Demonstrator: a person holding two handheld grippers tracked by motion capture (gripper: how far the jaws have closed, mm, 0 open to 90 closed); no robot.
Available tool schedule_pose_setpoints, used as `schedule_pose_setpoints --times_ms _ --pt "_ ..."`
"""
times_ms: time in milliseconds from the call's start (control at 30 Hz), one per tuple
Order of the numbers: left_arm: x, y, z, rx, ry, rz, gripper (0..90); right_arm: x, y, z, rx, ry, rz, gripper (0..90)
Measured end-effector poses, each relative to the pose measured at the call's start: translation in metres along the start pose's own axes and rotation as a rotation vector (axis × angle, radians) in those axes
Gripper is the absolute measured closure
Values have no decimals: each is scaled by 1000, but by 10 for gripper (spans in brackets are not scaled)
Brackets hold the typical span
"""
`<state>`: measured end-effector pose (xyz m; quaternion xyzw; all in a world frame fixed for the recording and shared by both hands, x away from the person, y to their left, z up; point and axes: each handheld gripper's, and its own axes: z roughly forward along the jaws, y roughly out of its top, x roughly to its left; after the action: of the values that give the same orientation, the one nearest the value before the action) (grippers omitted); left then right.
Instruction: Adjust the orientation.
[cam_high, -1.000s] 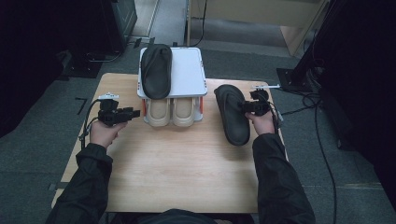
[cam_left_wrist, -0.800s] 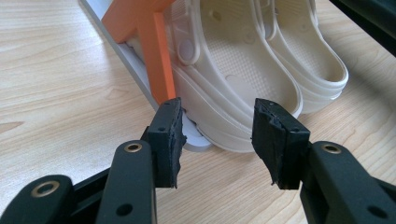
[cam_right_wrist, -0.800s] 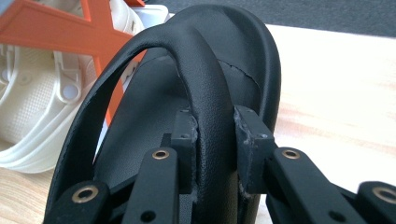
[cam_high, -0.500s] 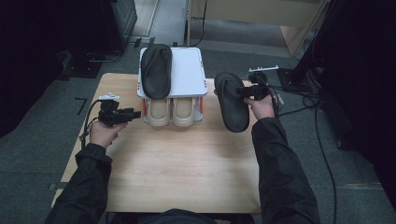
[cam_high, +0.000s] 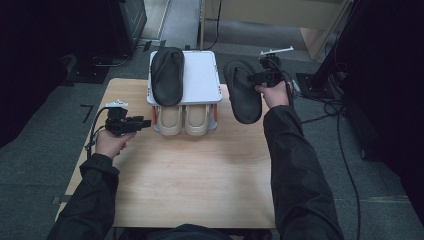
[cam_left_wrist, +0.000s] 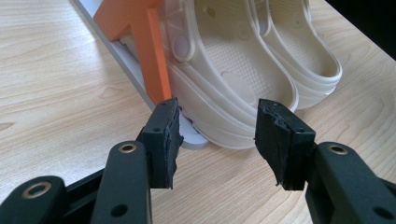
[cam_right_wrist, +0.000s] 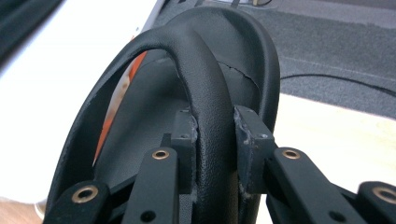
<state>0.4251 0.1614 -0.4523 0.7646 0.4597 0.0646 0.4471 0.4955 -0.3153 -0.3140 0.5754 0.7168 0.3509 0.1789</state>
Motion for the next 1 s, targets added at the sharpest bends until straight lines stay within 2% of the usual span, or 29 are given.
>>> schedule_pose_setpoints --times_ms 333,533,833,900,1000 --pt "-1 0 0 -1 -15 8 500 26 34 14 -11 1 -13 721" --pt "-4 0 1 -1 -24 29 500 42 45 33 -1 24 -17 719" --pt "-4 0 2 -18 -39 21 500 72 63 65 17 27 -36 719" --pt "-5 0 2 -12 -40 34 500 76 66 70 18 31 -36 719" --pt "-5 1 2 -14 -41 29 500 84 69 77 14 35 -44 719"
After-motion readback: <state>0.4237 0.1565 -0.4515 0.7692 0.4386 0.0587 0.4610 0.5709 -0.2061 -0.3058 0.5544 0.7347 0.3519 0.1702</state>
